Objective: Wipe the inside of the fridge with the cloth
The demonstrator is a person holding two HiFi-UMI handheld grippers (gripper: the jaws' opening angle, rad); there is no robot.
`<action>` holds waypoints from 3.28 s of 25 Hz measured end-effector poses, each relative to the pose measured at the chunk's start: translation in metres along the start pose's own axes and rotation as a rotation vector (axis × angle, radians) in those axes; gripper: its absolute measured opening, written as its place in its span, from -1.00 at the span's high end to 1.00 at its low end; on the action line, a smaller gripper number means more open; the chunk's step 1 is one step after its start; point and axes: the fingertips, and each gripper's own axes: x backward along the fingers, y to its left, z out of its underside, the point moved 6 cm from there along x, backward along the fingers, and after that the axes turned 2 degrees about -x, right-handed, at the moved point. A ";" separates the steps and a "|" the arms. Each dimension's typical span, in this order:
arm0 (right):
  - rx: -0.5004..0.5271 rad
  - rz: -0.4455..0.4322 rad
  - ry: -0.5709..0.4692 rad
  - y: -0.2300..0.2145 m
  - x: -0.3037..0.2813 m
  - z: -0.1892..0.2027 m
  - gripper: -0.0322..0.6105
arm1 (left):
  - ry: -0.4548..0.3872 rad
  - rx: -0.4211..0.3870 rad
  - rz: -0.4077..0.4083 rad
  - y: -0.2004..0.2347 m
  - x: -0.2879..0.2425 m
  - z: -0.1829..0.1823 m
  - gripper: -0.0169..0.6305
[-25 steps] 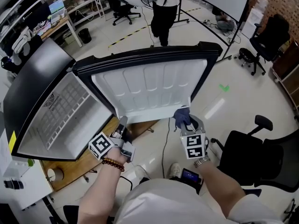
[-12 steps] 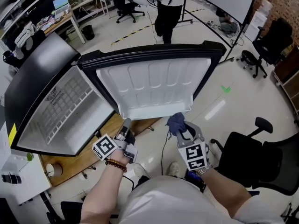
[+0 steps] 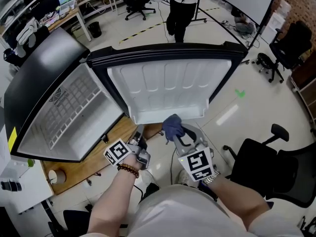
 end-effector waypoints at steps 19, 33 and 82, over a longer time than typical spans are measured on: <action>-0.071 -0.034 0.020 0.016 -0.074 -0.031 0.60 | 0.036 -0.007 -0.029 0.017 -0.022 -0.011 0.94; -0.112 -0.071 0.128 0.053 -0.133 -0.011 0.60 | 0.095 -0.034 -0.068 0.030 0.009 -0.010 0.94; -0.216 0.261 0.161 -0.095 -0.014 0.040 0.60 | 0.167 -0.341 0.019 -0.037 -0.006 0.013 0.94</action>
